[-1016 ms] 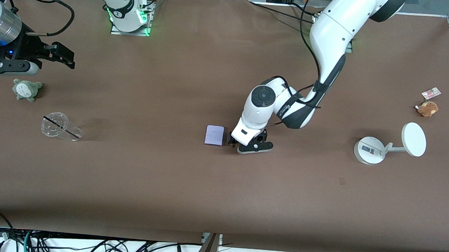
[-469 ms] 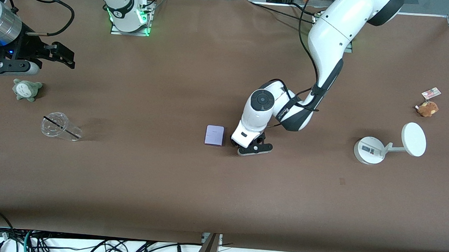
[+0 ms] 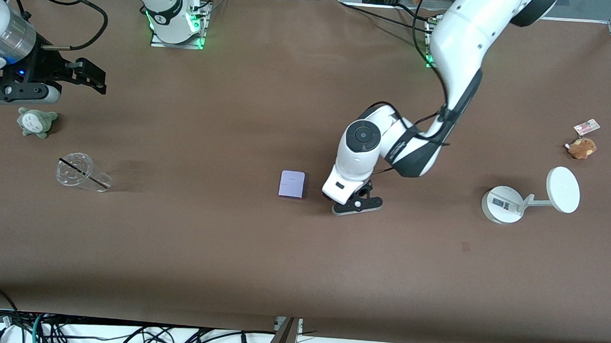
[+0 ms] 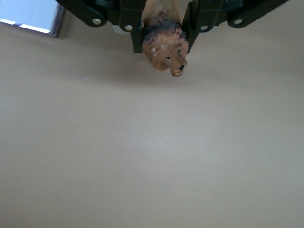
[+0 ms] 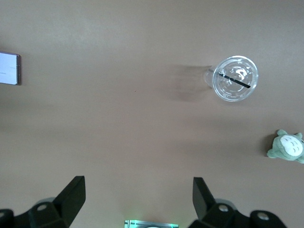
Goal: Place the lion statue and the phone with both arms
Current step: 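Carry the lion toward the lamp while the right gripper reaches the phone, then lower the lion beside the lamp while the right gripper grasps the phone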
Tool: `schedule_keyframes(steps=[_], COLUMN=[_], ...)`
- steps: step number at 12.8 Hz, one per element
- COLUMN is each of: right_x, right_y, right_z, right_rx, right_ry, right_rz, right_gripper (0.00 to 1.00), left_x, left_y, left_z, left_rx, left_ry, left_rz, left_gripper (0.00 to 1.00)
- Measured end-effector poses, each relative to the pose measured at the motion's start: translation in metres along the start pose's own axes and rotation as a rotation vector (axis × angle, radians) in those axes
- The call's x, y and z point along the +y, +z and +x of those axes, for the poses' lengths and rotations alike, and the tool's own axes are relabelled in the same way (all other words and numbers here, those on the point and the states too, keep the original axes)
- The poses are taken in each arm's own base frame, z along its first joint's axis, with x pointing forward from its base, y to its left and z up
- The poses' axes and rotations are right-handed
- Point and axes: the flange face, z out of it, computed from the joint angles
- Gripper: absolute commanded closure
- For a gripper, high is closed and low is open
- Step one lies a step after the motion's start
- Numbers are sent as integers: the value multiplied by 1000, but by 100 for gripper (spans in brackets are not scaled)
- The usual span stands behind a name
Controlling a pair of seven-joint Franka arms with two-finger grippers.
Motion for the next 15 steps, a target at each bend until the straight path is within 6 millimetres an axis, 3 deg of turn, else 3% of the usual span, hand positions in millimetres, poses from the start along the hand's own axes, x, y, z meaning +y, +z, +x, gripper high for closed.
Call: schedule_keyframes(steps=[2, 4, 7, 9, 10, 11, 15], right_x=[-3, -17, -74, -127, -152, -174, -241], right_y=[10, 26, 61, 88, 105, 122, 200], right_z=[5, 14, 36, 49, 55, 61, 84], right_rx=[-18, -47, -51, -27, -13, -4, 23], right_ry=[-6, -32, -121, -129, -110, -87, -2], right_rz=[1, 0, -4, -7, -5, -3, 17], right_gripper=[0, 0, 0, 0, 0, 0, 0], left_x=[-41, -89, -178, -250, -276, -292, -323], left_y=[-42, -72, -100, -103, -100, -94, -53], left_z=[23, 46, 90, 117, 124, 126, 117], left_rx=[-26, -61, -134, -165, -175, -184, -210], left_ry=[64, 126, 194, 256, 287, 319, 451], left_rz=[73, 123, 67, 10, 0, -4, -22], left_gripper=[86, 85, 85, 85, 85, 85, 83])
